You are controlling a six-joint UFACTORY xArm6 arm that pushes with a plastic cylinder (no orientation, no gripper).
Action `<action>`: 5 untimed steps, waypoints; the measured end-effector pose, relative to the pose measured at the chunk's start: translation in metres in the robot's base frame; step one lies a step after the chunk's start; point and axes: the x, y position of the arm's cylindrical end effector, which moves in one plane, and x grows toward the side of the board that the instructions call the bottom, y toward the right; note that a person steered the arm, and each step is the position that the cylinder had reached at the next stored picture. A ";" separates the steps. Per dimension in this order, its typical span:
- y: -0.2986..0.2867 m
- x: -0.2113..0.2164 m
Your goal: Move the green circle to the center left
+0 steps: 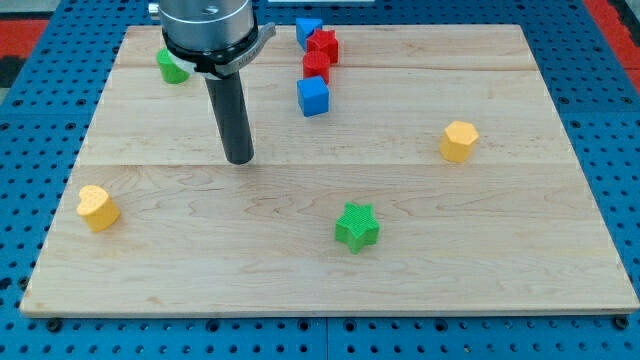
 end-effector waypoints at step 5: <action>-0.130 -0.045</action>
